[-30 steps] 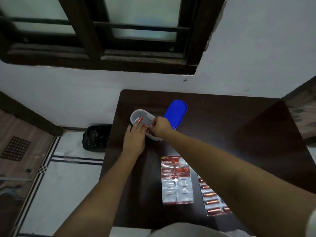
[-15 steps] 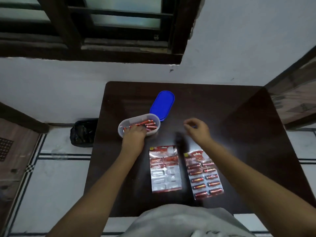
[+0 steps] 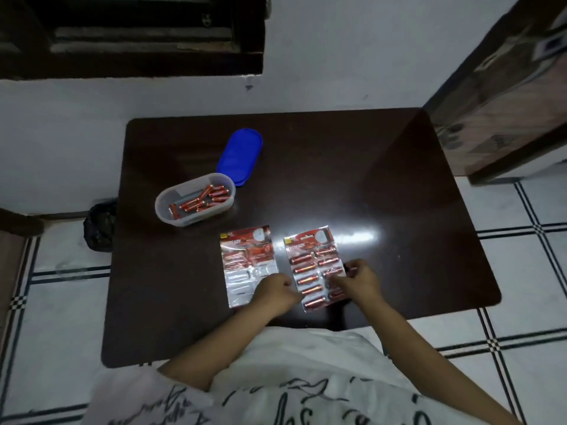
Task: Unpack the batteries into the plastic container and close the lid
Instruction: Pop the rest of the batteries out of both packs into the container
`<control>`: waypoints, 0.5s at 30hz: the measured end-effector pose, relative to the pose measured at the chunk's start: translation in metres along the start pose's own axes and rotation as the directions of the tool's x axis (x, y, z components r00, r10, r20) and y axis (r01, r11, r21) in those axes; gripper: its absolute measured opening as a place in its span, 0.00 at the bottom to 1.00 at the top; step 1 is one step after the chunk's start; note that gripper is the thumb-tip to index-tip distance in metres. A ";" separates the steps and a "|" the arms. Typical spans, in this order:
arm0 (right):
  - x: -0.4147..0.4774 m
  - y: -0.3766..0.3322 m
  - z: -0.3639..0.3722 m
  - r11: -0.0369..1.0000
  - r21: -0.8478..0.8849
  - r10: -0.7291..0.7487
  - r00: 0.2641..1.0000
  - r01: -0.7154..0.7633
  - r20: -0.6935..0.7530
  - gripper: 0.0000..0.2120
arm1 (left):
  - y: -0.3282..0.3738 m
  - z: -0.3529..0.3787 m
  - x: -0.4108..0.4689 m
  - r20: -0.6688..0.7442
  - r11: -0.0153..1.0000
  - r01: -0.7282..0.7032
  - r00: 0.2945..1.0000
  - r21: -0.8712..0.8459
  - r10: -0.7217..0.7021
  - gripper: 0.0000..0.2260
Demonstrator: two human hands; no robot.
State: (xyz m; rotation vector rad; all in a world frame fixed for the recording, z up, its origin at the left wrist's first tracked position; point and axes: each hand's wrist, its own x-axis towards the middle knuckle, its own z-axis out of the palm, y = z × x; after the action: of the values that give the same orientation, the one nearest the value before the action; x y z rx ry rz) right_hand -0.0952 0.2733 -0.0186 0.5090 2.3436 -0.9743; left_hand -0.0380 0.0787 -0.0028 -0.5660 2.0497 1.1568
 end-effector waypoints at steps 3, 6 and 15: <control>0.007 0.005 0.008 0.998 0.046 0.047 0.996 -0.051 0.075 0.19 | 0.000 0.005 0.002 0.066 0.949 0.164 0.986 -0.270 -0.152 0.08; 0.010 0.004 0.005 0.995 0.071 0.051 0.984 -0.064 0.172 0.16 | 0.006 0.009 0.003 0.079 0.859 0.244 0.969 -0.451 -0.234 0.06; 0.007 0.012 -0.003 0.896 0.444 -0.178 0.897 -0.023 0.406 0.14 | 0.016 0.014 0.001 0.048 0.828 0.278 0.955 -0.487 -0.292 0.06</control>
State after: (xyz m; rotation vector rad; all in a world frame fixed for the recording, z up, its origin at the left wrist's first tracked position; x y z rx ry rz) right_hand -0.0956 0.2841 -0.0275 0.3144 1.7503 -1.5003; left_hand -0.0443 0.0987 0.0003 -1.1019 1.6079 1.4908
